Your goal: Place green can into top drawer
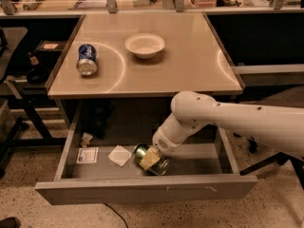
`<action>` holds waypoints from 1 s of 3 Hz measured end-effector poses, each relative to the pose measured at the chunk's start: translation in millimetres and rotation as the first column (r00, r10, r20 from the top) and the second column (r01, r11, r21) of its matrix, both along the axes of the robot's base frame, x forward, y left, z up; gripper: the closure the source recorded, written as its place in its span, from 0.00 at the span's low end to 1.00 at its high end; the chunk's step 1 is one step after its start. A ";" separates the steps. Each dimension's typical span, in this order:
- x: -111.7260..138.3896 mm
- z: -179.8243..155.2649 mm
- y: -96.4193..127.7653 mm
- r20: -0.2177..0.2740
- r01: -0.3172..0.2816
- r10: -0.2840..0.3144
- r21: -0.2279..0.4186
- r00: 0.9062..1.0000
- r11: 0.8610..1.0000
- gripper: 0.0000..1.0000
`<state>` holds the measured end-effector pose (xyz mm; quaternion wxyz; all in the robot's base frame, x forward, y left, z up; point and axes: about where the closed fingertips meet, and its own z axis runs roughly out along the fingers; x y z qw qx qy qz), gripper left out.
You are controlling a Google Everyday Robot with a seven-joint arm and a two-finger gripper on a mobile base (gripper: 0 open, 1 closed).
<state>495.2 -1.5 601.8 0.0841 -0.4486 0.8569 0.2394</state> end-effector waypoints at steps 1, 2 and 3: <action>0.0 0.0 0.0 0.000 0.000 0.000 0.000 1.000 1.000 0.58; 0.0 0.0 0.0 0.000 0.000 0.000 0.000 1.000 1.000 0.35; 0.0 -0.1 0.0 0.000 0.000 0.000 0.000 1.000 1.000 0.12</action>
Offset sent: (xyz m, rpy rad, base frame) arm 0.0000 0.0000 0.0000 0.0000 0.0000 0.0000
